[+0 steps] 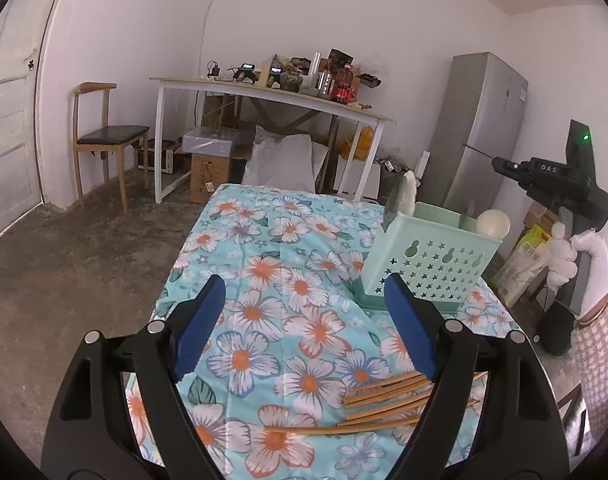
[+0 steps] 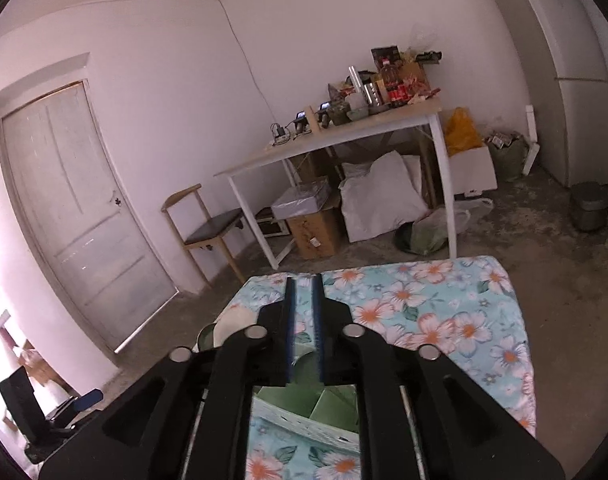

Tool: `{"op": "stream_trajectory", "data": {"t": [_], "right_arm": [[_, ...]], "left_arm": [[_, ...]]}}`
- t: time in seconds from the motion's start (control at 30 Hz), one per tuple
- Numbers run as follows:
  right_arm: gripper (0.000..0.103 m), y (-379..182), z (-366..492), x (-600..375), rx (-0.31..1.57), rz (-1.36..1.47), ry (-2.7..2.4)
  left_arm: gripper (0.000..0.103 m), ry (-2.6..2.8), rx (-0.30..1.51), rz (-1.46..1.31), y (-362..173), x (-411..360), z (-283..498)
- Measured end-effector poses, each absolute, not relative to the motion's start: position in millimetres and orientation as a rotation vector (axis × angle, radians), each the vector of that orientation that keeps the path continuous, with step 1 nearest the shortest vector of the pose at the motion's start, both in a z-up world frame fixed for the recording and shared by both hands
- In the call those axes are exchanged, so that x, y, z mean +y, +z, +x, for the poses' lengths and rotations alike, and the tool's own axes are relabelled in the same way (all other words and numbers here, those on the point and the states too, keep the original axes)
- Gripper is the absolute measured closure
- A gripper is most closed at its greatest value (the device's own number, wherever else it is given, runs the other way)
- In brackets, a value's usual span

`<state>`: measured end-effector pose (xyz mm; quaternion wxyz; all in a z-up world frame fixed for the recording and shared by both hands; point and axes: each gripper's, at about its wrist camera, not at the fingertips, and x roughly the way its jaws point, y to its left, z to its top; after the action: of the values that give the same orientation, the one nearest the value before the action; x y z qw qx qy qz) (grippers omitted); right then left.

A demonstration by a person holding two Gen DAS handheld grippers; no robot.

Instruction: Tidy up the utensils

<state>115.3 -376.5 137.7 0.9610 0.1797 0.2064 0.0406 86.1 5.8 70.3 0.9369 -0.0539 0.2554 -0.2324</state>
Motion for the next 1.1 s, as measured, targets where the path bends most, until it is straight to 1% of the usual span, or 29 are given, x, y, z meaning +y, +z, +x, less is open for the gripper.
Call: {"op": "stream_trajectory", "data": {"t": [0.03,0.23,0.43,0.57,0.63,0.73,0.83,0.93,1.0,1.03,1.1], "right_arm": [[0.081,141.1,111.3,-377.3,0.406,0.357,0.075],[0.078,158.8,79.8,-378.1,0.351,0.326,0.062],[0.065,151.1,38.9,-365.0,0.376,0.285,0.047],[0.052,112.7,11.6,-344.6,0.481,0.264,0.018],[0.048,86.7,2.7,-334.9,0.557,0.280,0.016],[0.047,39.5,-9.7,-318.0,0.689,0.284,-0.022],[0.046,3.9,-17.1,-313.4,0.779,0.290,-0.087],[0.046,-17.7,-18.5,-315.1,0.841,0.309,-0.141],[0.046,-23.9,-19.4,-313.0,0.845,0.291,-0.171],[0.045,-25.4,-19.0,-311.7,0.845,0.274,-0.183],[0.039,-25.4,-19.4,-308.6,0.838,0.252,-0.202]], "left_arm": [[0.025,-0.476,0.522,-0.109,70.1,4.9,86.4],[0.022,-0.480,0.523,-0.109,70.4,3.5,87.2],[0.022,-0.495,0.549,-0.099,67.3,0.4,86.6],[0.022,-0.504,0.593,-0.077,53.7,-3.2,80.6],[0.022,-0.508,0.630,-0.067,40.0,-6.4,74.7],[0.022,-0.519,0.692,-0.024,18.6,-15.7,65.9],[0.022,-0.535,0.726,0.013,4.1,-28.9,60.4],[0.022,-0.507,0.732,0.083,-5.5,-43.9,59.5],[0.022,-0.505,0.740,0.100,-8.8,-48.7,61.3],[0.022,-0.502,0.746,0.105,-10.6,-51.2,61.9],[0.022,-0.492,0.746,0.117,-11.4,-53.5,61.9]]}}
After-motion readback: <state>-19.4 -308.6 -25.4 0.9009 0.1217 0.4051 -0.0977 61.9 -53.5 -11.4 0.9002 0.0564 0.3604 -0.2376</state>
